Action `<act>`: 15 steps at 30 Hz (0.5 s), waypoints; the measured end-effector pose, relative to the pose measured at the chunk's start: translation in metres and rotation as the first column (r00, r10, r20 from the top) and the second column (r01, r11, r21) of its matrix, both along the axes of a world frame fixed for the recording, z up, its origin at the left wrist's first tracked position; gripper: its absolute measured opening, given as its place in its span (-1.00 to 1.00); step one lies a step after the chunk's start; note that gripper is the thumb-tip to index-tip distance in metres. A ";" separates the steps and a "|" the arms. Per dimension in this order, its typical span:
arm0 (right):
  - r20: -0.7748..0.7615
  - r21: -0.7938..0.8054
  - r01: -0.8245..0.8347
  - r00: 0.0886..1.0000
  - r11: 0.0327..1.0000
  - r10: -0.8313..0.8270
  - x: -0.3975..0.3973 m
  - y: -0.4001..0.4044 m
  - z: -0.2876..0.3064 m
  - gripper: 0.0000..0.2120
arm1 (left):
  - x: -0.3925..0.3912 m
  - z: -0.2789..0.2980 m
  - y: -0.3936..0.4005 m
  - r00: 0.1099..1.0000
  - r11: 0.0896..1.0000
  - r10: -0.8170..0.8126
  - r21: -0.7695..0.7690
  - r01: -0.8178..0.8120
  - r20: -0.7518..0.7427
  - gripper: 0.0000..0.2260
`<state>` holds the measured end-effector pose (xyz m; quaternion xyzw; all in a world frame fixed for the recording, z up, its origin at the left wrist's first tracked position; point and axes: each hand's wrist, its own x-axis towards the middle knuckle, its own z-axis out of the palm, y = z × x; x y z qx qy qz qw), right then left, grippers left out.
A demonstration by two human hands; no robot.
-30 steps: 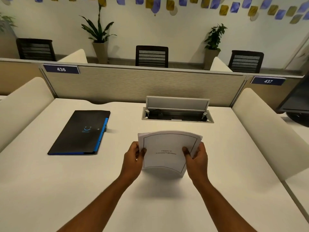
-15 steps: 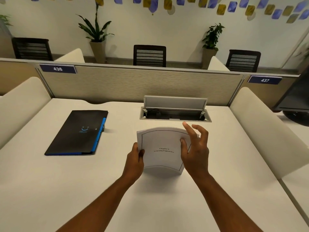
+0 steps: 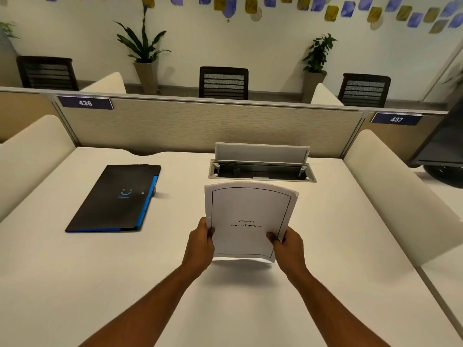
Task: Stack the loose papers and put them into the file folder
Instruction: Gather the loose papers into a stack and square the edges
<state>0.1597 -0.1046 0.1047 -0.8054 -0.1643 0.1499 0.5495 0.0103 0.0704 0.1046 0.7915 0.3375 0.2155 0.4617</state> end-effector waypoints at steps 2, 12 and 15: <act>-0.012 0.014 0.018 1.000 1.000 -0.018 -0.001 -0.002 -0.002 -0.84 | -0.002 -0.002 -0.005 1.000 1.000 0.014 -0.001 -0.014 0.001 -0.79; -0.034 -0.073 -0.001 0.999 0.997 -0.001 0.001 -0.020 -0.022 -0.81 | -0.006 -0.019 -0.018 0.993 0.998 0.004 -0.064 -0.011 -0.117 -0.80; -0.049 -0.088 0.022 0.998 0.996 -0.026 0.012 -0.029 -0.021 -0.83 | 0.005 -0.017 -0.016 0.982 0.997 0.023 -0.074 -0.038 -0.189 -0.89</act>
